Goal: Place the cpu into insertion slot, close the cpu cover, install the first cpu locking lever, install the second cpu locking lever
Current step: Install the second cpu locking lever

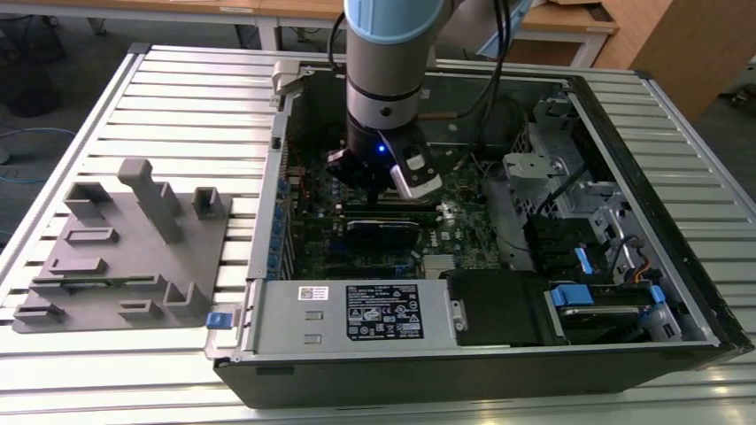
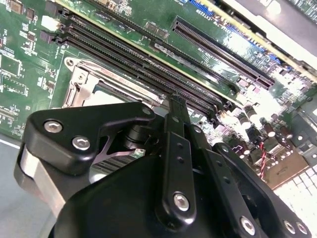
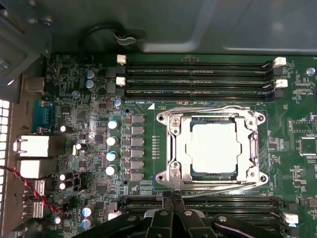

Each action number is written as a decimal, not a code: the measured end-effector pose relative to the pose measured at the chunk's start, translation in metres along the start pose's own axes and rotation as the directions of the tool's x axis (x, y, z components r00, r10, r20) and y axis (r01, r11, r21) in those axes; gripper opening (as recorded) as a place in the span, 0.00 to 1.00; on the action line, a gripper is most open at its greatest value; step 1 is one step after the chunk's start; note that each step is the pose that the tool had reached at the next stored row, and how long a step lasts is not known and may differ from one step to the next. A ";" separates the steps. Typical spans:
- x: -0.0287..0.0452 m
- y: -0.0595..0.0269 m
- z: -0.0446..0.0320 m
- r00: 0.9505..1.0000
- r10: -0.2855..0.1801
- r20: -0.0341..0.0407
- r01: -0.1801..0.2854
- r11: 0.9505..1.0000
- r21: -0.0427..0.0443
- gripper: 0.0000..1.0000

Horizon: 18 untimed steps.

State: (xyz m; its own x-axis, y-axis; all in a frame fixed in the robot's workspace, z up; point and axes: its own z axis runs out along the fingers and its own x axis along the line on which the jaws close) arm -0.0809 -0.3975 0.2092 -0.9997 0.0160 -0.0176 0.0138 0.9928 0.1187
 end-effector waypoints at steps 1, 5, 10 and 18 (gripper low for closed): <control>0.0000 -0.0002 0.0011 1.000 0.000 0.000 0.000 1.000 0.000 0.11; 0.0001 -0.0008 0.0064 1.000 0.000 0.000 0.000 1.000 -0.005 0.11; 0.0001 -0.0011 0.0093 1.000 0.000 0.000 0.000 1.000 -0.023 0.11; 0.0006 -0.0012 0.0098 1.000 0.001 -0.001 -0.001 0.998 -0.067 0.11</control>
State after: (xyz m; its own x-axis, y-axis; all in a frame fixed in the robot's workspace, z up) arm -0.0813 -0.3974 0.1993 -0.9997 0.0172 -0.0167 0.0138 0.9826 0.1851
